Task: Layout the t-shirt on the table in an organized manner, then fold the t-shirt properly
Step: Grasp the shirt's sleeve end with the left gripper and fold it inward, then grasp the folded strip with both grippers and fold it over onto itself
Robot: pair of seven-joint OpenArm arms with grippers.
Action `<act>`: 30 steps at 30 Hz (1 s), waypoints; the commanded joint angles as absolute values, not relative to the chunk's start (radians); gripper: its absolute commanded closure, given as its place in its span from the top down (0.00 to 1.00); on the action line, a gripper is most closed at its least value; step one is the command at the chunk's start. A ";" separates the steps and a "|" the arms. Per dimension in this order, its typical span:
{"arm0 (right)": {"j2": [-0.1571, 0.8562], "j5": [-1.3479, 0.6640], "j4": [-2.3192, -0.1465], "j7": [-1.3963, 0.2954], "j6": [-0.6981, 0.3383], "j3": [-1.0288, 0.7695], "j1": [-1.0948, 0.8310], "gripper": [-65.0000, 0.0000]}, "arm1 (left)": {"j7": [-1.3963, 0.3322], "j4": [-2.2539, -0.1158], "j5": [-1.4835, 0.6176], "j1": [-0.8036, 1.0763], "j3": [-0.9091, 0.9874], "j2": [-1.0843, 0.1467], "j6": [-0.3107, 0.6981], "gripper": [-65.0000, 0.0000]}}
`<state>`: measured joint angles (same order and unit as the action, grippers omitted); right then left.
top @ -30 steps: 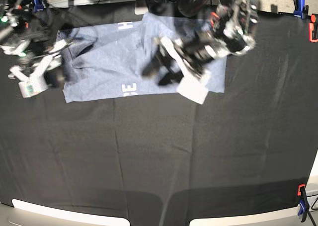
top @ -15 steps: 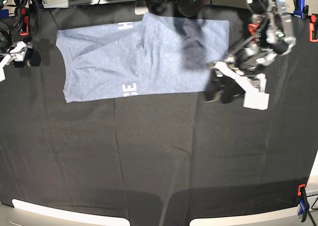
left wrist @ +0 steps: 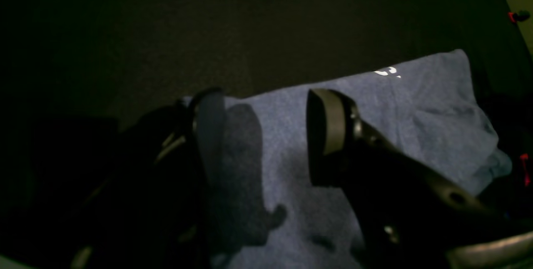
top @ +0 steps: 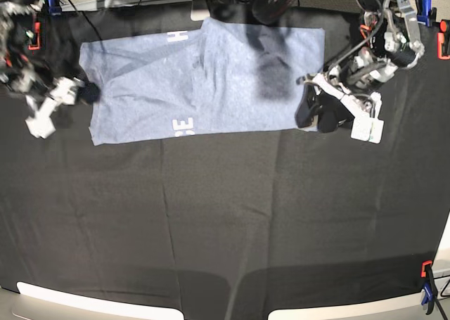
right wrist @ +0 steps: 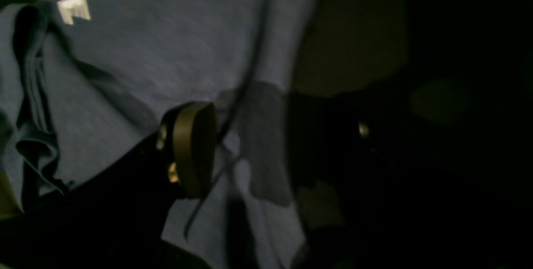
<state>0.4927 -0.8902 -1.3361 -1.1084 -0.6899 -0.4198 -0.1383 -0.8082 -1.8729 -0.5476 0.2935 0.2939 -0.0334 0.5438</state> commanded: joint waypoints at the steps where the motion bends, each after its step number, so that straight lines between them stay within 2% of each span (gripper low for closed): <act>1: 0.507 -0.902 -1.347 -1.106 -0.698 -0.404 -0.124 0.61 | -0.784 -1.892 -0.565 0.289 0.294 -0.036 0.554 0.45; 9: 0.507 -0.929 -1.347 -1.135 -0.698 -0.276 -0.112 0.58 | -0.785 -1.891 -0.564 0.289 0.294 -0.036 0.554 0.45; 15: 0.507 -1.029 -1.347 -1.142 -0.698 -0.276 -0.113 0.32 | -0.785 -1.891 -0.522 0.289 0.294 -0.036 0.554 0.45; 19: 0.510 -1.022 -1.347 -1.142 -0.698 -0.278 -0.114 0.00 | -0.784 -1.891 -0.471 0.292 0.294 -0.037 0.554 0.45; 25: 0.509 -1.022 -1.400 -1.143 -0.698 -0.337 -0.114 0.00 | -0.777 -1.891 -0.471 0.318 0.294 -0.037 0.554 0.45; 30: 0.479 -1.021 -1.545 -1.143 -0.692 -0.338 -0.131 0.00 | -0.746 -1.891 -0.471 0.336 0.294 -0.037 0.554 0.45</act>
